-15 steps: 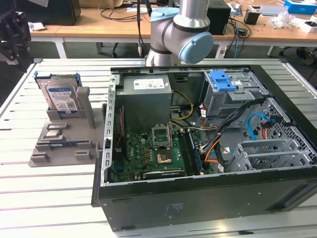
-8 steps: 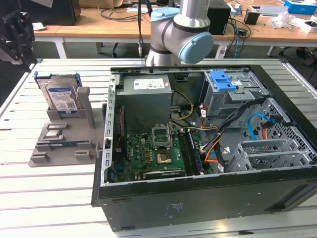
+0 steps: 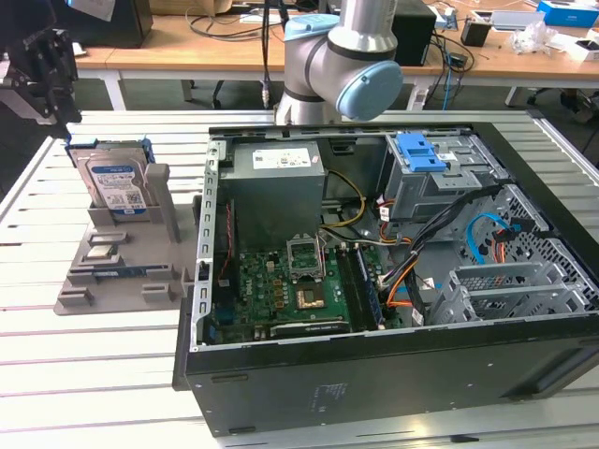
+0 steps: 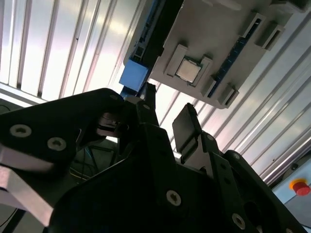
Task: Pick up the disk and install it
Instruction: 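Pick up the disk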
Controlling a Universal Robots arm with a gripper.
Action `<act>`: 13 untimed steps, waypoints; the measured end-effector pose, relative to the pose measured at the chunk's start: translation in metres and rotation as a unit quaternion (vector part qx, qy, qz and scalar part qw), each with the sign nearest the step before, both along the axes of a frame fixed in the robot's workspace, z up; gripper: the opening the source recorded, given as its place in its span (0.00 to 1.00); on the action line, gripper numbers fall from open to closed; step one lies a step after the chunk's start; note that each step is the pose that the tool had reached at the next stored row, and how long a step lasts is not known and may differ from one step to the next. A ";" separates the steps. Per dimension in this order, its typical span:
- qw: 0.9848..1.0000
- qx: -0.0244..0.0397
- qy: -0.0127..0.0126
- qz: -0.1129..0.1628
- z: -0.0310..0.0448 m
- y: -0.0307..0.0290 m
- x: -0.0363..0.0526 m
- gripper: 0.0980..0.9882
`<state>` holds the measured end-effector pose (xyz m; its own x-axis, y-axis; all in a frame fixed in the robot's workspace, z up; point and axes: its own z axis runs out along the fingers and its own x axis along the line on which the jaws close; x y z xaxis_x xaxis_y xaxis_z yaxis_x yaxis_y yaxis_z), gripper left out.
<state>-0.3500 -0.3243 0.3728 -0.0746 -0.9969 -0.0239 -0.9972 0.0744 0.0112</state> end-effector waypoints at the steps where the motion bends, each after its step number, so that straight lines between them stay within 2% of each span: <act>1: 1.000 0.000 0.000 0.000 -0.0001 0.0016 0.0003 0.36; 4: 1.000 0.000 0.000 0.000 -0.0007 0.0071 0.0021 0.36; 13: 1.000 0.000 0.000 0.000 -0.0026 0.0146 0.0051 0.36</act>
